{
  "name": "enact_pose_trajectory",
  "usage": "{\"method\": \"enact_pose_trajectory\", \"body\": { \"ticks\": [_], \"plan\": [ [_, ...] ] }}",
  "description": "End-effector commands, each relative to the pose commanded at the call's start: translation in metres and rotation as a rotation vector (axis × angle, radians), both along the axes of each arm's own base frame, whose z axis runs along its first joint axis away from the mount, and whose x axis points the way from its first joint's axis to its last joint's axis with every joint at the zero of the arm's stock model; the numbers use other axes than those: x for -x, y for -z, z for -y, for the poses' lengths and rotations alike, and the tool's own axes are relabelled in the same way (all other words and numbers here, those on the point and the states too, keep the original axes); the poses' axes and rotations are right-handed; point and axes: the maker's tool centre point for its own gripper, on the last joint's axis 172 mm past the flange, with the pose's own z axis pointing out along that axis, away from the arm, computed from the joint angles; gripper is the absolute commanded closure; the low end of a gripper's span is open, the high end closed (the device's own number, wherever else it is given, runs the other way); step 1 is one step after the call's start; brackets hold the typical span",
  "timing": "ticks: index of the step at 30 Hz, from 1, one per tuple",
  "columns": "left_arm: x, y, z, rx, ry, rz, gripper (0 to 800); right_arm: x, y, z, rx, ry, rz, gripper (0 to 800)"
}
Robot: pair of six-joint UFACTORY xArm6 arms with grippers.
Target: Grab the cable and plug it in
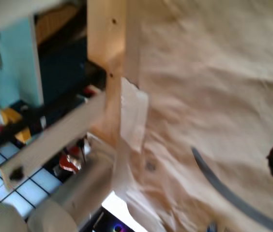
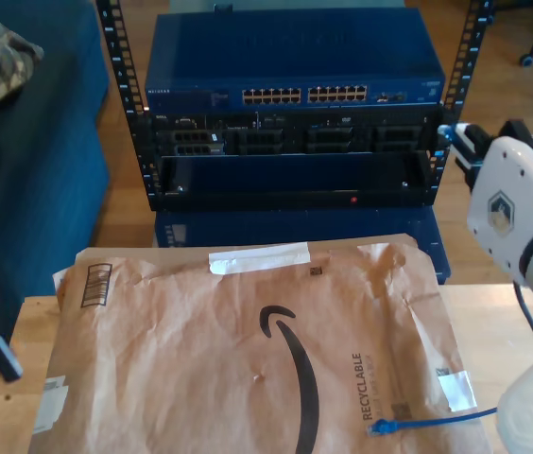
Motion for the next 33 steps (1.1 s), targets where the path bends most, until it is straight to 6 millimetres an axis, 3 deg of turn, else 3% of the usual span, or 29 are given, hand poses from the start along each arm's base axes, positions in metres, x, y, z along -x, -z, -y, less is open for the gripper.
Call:
{"method": "enact_pose_trajectory", "body": {
  "ticks": [4, 7, 12, 14, 21, 26, 30, 33],
  "plan": [
    [0.01, 0.008, -0.038, 0.052, -0.053, 0.102, 1, -0.005, 0.011, 0.004, 0.019, 0.022, -0.004, 797],
    [0.026, 0.018, -0.053, 0.103, -0.075, 0.147, 1, -0.009, 0.02, 0.003, 0.029, 0.024, -0.024, 797],
    [0.082, 0.048, -0.077, 0.143, -0.09, 0.144, 0, -0.01, 0.021, 0.003, 0.03, 0.024, -0.026, 797],
    [0.101, 0.048, -0.082, 0.149, -0.077, 0.169, 0, -0.01, 0.022, 0.003, 0.031, 0.024, -0.028, 797],
    [0.151, 0.071, -0.078, 0.258, -0.046, 0.314, 0, -0.009, 0.023, 0.003, 0.031, 0.024, -0.031, 797],
    [0.191, 0.113, -0.076, 0.235, -0.048, 0.283, 0, -0.009, 0.025, 0.003, 0.031, 0.024, -0.034, 797],
    [0.207, 0.143, -0.063, 0.249, -0.061, 0.337, 0, -0.008, 0.028, 0.004, 0.033, 0.024, -0.038, 797],
    [0.215, 0.153, -0.059, 0.244, -0.057, 0.346, 0, -0.007, 0.03, 0.003, 0.033, 0.024, -0.041, 797]
  ]
}}
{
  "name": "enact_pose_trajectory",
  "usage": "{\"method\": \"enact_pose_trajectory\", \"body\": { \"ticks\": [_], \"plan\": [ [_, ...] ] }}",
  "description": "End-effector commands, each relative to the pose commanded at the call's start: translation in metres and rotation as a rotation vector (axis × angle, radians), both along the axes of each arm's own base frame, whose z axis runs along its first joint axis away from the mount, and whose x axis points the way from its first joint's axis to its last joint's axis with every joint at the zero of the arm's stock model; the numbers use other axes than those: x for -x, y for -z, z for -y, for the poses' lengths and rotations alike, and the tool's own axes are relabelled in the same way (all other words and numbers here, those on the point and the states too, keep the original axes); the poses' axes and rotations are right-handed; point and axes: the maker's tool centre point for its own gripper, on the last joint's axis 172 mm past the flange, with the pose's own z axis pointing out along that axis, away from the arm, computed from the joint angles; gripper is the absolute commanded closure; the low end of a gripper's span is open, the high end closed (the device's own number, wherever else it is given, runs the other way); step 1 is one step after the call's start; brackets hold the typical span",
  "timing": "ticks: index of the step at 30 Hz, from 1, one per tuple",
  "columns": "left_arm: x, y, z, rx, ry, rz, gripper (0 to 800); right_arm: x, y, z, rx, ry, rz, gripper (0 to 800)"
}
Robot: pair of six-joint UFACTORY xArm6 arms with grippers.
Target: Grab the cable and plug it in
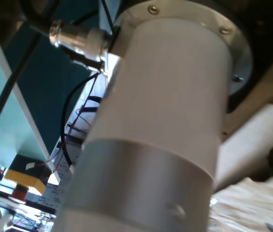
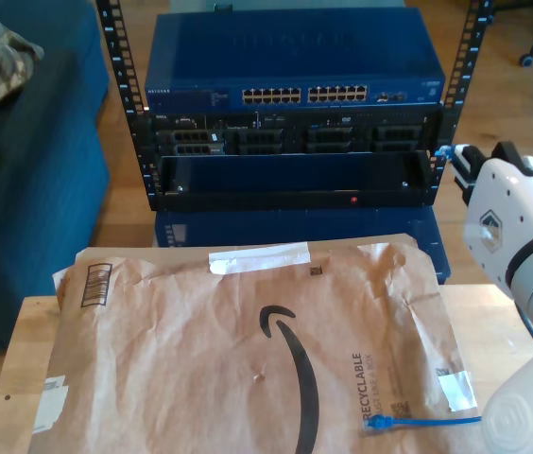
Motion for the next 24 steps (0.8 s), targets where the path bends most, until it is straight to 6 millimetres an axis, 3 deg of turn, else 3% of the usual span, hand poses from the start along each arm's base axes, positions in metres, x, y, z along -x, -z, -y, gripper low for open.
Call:
{"method": "enact_pose_trajectory", "body": {
  "ticks": [6, 9, 24],
  "plan": [
    [0.0, 0.002, 0.004, -0.002, 0.022, 0.026, 0, 0.001, 0.006, 0.001, 0.0, 0.002, -0.011, 797],
    [0.002, 0.009, 0.017, 0.018, 0.024, 0.024, 0, 0.001, 0.005, 0.001, -0.001, 0.002, -0.01, 797],
    [0.006, 0.043, 0.004, -0.152, 0.031, 0.098, 0, 0.001, 0.009, 0.001, 0.002, 0.002, -0.018, 797]
  ]
}}
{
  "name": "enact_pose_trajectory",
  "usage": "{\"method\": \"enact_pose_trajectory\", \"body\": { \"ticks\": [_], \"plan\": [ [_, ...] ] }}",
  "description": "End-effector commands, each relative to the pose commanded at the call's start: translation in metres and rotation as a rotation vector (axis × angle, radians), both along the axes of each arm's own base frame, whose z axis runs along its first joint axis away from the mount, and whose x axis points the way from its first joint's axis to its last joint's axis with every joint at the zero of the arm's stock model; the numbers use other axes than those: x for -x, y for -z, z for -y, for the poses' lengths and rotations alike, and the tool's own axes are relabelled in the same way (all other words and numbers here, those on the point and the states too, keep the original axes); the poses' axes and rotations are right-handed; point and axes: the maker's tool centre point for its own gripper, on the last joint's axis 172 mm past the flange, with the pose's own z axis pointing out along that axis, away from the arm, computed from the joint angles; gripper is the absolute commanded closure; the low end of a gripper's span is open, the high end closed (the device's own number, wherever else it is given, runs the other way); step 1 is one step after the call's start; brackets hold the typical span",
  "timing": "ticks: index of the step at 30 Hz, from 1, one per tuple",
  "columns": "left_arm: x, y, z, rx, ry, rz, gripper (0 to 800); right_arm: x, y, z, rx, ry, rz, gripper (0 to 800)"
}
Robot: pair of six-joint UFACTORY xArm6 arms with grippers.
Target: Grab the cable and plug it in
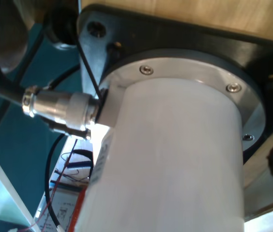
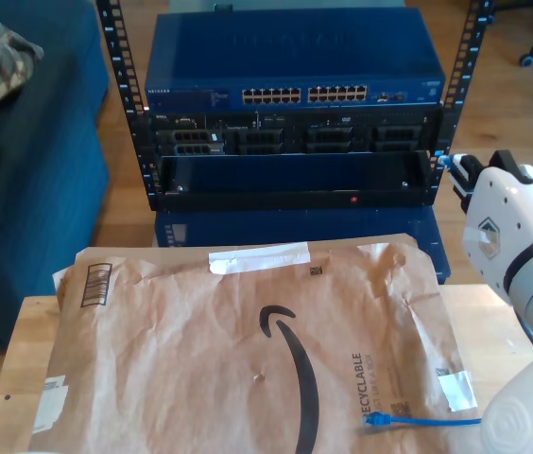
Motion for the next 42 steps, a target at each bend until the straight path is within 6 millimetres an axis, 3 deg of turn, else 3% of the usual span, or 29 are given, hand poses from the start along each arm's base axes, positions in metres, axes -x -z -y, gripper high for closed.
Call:
{"method": "enact_pose_trajectory", "body": {
  "ticks": [4, 8, 16, 21, 30, 32, 36, 39, 42],
  "plan": [
    [0.011, 0.022, -0.002, -0.054, -0.025, 0.04, 0, 0.0, 0.001, 0.0, -0.001, 0.001, -0.002, 797],
    [0.008, 0.053, 0.0, -0.119, -0.014, 0.051, 0, -0.001, 0.006, -0.001, 0.006, 0.0, -0.014, 797],
    [0.007, 0.059, 0.004, -0.111, -0.016, 0.055, 0, -0.006, 0.015, -0.003, 0.012, 0.0, -0.039, 798],
    [0.007, 0.059, 0.004, -0.111, -0.016, 0.055, 0, -0.018, 0.005, -0.012, 0.014, -0.012, -0.029, 798],
    [0.007, 0.059, 0.004, -0.111, -0.016, 0.055, 0, -0.02, 0.013, -0.021, 0.016, -0.032, -0.056, 799],
    [0.007, 0.059, 0.004, -0.111, -0.016, 0.055, 0, -0.023, 0.002, -0.032, 0.007, -0.05, -0.041, 799],
    [0.007, 0.059, 0.004, -0.109, -0.016, 0.055, 0, -0.026, 0.008, -0.049, 0.006, -0.078, -0.059, 799],
    [0.007, 0.059, 0.004, -0.109, -0.016, 0.055, 0, -0.024, 0.02, -0.079, 0.009, -0.131, -0.087, 799],
    [0.007, 0.059, 0.004, -0.109, -0.016, 0.055, 0, -0.022, 0.027, -0.122, 0.007, -0.2, -0.107, 800]
  ]
}}
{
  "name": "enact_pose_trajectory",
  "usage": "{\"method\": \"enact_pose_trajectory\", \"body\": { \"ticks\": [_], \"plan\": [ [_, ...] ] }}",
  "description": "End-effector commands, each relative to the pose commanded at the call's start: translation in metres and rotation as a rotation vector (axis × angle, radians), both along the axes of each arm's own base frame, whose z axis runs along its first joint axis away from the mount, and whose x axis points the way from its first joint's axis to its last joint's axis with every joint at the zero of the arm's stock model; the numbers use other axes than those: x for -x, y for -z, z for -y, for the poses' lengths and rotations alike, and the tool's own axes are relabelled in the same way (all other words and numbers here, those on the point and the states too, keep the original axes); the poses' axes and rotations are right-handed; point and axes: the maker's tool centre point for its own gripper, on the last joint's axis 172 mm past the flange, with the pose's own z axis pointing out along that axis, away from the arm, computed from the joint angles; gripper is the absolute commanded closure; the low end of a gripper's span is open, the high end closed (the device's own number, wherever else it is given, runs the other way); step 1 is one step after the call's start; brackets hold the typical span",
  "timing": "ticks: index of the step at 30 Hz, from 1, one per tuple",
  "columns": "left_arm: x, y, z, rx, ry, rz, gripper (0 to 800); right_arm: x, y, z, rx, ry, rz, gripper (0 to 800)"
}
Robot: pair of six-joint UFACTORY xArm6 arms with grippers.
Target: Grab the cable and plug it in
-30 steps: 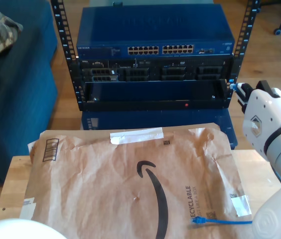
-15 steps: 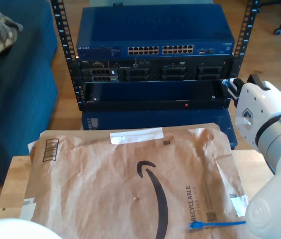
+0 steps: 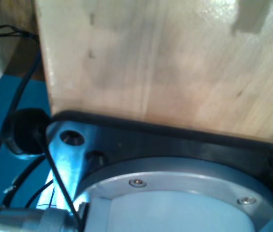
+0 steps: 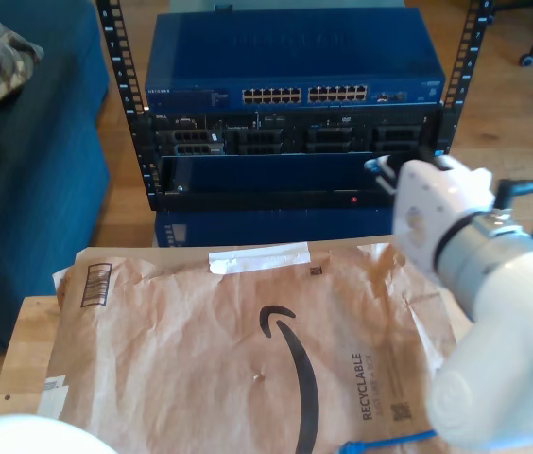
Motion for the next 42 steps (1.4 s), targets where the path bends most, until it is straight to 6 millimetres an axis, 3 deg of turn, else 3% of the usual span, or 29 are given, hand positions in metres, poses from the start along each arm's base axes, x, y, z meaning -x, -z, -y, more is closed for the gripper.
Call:
{"method": "enact_pose_trajectory", "body": {
  "ticks": [4, 12, 27, 36, 42],
  "plan": [
    [0.0, 0.0, 0.0, 0.0, 0.0, 0.0, 0, -0.004, -0.015, -0.013, -0.024, -0.011, 0.016, 800],
    [0.0, 0.0, 0.0, 0.0, 0.0, 0.0, 0, -0.003, 0.001, -0.014, 0.0, -0.017, -0.006, 800],
    [0.0, 0.0, 0.0, 0.0, 0.0, 0.0, 0, 0.002, 0.013, -0.028, 0.014, -0.045, -0.03, 799],
    [0.0, 0.0, 0.0, -0.002, 0.0, 0.0, 0, -0.005, 0.021, -0.013, -0.014, 0.017, -0.057, 799],
    [0.0, 0.0, 0.0, 0.0, 0.0, 0.0, 0, -0.012, 0.043, -0.002, 0.033, 0.058, -0.036, 800]
  ]
}}
